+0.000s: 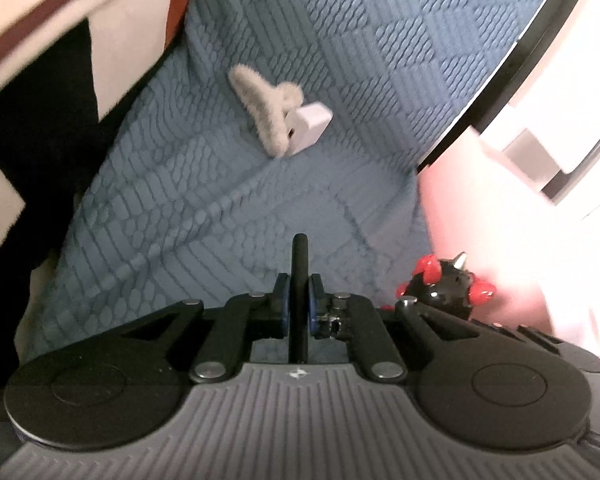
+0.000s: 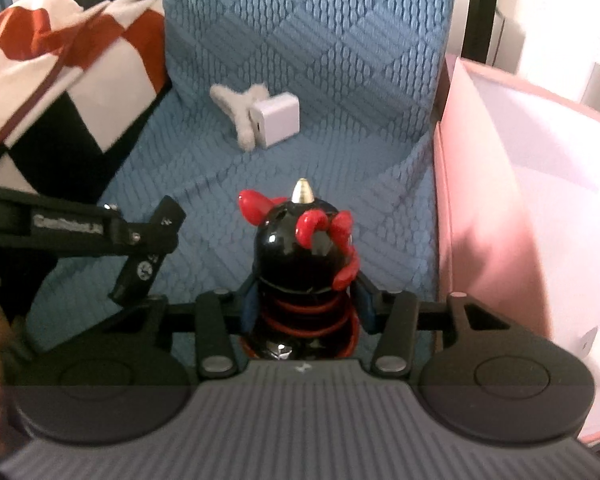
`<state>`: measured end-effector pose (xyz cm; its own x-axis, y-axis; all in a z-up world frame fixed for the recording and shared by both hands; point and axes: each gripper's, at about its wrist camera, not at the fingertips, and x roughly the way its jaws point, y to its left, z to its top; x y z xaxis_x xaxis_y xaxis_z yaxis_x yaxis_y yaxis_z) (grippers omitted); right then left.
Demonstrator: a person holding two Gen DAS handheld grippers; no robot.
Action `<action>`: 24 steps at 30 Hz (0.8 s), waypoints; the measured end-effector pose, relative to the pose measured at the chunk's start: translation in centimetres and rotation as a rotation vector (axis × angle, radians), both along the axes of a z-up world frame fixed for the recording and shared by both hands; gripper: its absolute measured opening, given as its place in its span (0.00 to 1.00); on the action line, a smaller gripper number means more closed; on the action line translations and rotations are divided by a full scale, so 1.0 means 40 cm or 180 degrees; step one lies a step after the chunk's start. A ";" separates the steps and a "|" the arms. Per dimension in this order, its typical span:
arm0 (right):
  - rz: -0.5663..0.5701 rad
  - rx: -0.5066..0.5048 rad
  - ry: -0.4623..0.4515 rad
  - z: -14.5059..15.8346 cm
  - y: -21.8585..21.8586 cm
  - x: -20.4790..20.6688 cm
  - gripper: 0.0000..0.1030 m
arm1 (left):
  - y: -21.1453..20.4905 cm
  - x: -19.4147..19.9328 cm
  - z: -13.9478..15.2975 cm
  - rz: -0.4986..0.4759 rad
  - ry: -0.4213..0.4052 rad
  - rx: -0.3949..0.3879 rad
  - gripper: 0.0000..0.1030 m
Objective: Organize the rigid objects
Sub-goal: 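Grasp and lift the USB stick with the left tool while the right tool grasps the figurine, then carry the USB stick and figurine with both tools over the pink box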
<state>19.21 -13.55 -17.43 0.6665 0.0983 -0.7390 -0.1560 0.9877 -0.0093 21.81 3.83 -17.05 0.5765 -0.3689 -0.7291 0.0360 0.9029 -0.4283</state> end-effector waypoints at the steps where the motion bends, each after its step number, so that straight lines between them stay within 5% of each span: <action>1: 0.0010 -0.0009 -0.0032 0.006 0.001 -0.002 0.49 | 0.003 -0.003 0.010 0.0013 -0.0027 -0.0020 0.11; 24: -0.0007 0.0242 -0.0430 0.262 -0.041 -0.160 0.49 | -0.012 -0.135 0.233 0.0003 -0.0204 -0.0118 0.11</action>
